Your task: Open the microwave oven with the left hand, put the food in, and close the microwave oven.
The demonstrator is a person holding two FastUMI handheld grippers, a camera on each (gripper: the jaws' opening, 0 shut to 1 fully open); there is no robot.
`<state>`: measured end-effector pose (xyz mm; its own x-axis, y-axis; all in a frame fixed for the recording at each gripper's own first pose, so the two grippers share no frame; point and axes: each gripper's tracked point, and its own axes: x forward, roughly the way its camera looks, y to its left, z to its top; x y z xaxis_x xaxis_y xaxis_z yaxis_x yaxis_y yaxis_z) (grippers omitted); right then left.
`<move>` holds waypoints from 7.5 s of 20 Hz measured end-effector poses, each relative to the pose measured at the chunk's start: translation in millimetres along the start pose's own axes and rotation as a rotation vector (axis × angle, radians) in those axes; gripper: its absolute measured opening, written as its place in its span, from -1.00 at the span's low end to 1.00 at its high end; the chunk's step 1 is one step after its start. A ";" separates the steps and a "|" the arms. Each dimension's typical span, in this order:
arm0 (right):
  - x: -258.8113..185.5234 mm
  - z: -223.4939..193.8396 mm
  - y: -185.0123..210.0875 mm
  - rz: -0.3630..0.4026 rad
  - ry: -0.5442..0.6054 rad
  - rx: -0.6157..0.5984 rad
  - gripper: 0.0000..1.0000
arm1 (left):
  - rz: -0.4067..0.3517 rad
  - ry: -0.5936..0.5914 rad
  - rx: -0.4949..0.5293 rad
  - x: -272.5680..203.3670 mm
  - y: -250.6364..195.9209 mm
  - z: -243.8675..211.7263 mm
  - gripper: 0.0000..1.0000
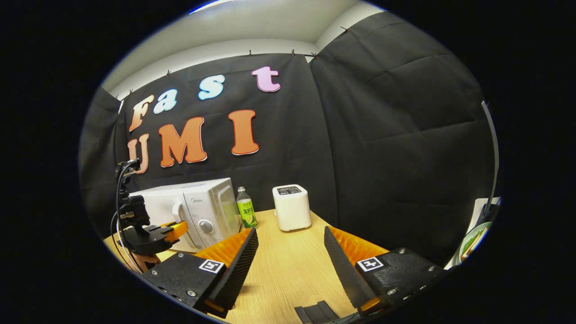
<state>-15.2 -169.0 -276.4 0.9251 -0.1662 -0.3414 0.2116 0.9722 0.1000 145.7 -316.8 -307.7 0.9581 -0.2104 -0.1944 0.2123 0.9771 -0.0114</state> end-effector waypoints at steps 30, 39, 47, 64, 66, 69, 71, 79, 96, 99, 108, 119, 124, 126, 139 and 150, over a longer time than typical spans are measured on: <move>12.1 -22.5 -2.6 0.011 0.041 0.042 0.83 | 0.093 0.018 0.034 21.8 -0.6 13.6 -0.91; 6.2 -19.1 -0.9 0.018 0.045 0.056 0.85 | 0.108 -0.012 0.003 -4.5 1.9 16.5 -0.86; 0.7 -17.6 14.9 0.056 0.071 0.164 0.83 | 0.023 -0.029 0.042 -73.6 10.1 12.0 -0.96; -45.8 -68.6 108.0 0.108 0.211 0.049 0.84 | -0.015 -0.112 0.065 -254.6 148.6 12.4 -0.67; -48.6 -76.2 119.2 0.111 0.227 0.018 0.84 | 0.047 -0.124 0.091 -271.7 181.2 11.9 -0.65; -49.0 -86.4 135.4 0.113 0.254 -0.023 0.84 | 0.149 -0.129 0.099 -297.1 235.3 8.3 -0.41; -49.1 -92.1 144.1 0.114 0.269 -0.045 0.84 | 0.214 -0.132 0.092 -313.5 272.3 6.3 -0.08; -49.7 -113.8 165.7 0.101 0.337 -0.124 0.85 | 0.265 -0.123 0.062 -340.0 352.9 5.3 0.93; 13.2 -151.0 123.1 -0.034 0.460 -0.040 0.75 | 0.445 -0.108 0.076 -379.2 435.5 8.6 0.90; 20.7 -149.3 126.7 -0.003 0.474 0.086 0.38 | 0.443 -0.105 0.069 -376.6 437.3 10.6 0.90; 23.8 -142.8 159.0 0.148 0.465 0.355 -0.65 | 0.445 -0.081 0.030 -366.1 442.0 4.4 0.92; 2.3 -45.7 199.9 0.173 0.218 0.164 -0.73 | 0.465 -0.070 0.032 -362.9 455.1 4.3 0.92; 6.4 -11.9 252.4 0.232 0.120 0.111 -0.73 | 0.458 -0.066 0.024 -356.5 460.7 0.6 0.92; 14.2 -8.6 275.1 0.251 0.101 0.107 -0.73 | 0.460 -0.064 0.020 -356.2 464.1 0.9 0.96; 97.9 -53.1 386.9 0.233 0.117 0.279 -0.73 | 0.518 -0.013 -0.010 -368.9 505.7 -18.3 0.96; 176.9 -104.4 425.3 0.100 0.140 0.618 -0.72 | 0.545 0.028 -0.038 -373.7 526.1 -28.8 0.91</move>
<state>205.5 232.4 -391.8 0.9086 -0.0155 -0.4174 0.3076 0.7008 0.6436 -106.3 276.8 -269.3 0.9218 0.3272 -0.2080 -0.3211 0.9449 0.0633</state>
